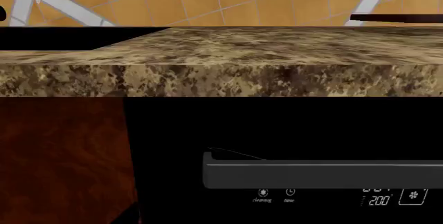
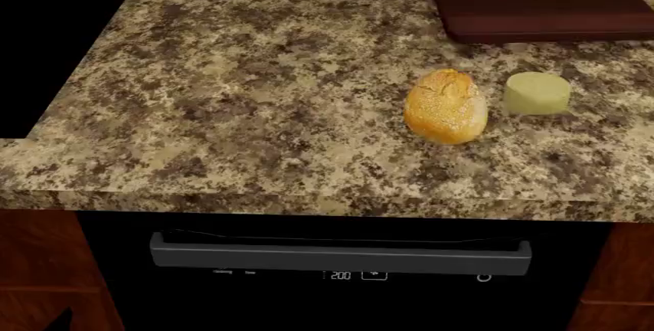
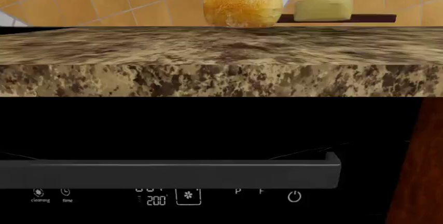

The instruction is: Place the bread and cheese on the cutting board.

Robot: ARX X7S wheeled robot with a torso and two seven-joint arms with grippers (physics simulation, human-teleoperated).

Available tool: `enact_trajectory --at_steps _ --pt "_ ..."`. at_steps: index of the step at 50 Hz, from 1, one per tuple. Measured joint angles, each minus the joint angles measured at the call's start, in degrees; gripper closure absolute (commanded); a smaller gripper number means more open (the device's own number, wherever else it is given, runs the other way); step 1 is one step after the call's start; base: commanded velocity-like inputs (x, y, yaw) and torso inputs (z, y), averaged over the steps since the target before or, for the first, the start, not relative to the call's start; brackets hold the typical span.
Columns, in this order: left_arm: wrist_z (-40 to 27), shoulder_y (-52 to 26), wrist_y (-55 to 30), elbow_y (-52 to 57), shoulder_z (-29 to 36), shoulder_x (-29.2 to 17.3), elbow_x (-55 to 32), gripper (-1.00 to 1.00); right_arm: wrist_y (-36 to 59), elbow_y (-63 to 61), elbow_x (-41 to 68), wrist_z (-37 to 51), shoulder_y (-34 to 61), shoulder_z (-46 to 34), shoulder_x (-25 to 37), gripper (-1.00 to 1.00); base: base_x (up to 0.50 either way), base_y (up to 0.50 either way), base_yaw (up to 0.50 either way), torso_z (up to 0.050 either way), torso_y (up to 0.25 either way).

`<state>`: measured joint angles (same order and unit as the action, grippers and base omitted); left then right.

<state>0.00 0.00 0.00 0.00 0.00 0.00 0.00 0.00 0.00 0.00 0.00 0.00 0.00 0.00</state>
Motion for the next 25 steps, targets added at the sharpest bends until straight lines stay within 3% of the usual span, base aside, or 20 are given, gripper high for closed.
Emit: enact_trajectory --at_steps 4,9,17,25 --pt "-0.29 -0.40 -0.02 -0.62 0.37 -0.33 -0.17 -1.00 0.32 0.35 0.27 0.78 0.39 -0.30 0.34 -1.00 0.00 0.00 0.00 0.000 0.000" --pt "-0.14 -0.40 0.61 0.42 1.40 -1.21 -1.66 -1.00 1.40 0.08 2.08 1.90 1.36 -0.39 1.18 -1.00 0.00 0.00 0.00 0.050 0.000" --pt "0.34 -5.10 -12.55 18.02 0.18 -2.05 -4.48 -1.00 17.21 -17.80 5.82 2.41 7.25 2.63 1.94 -1.00 0.00 0.00 0.00 0.050 0.000" --pt "0.02 -7.03 -19.30 27.96 -0.55 -3.13 -6.51 -1.00 25.46 -28.28 8.27 3.25 9.65 3.74 2.76 -1.00 0.00 0.00 0.00 0.050 0.000"
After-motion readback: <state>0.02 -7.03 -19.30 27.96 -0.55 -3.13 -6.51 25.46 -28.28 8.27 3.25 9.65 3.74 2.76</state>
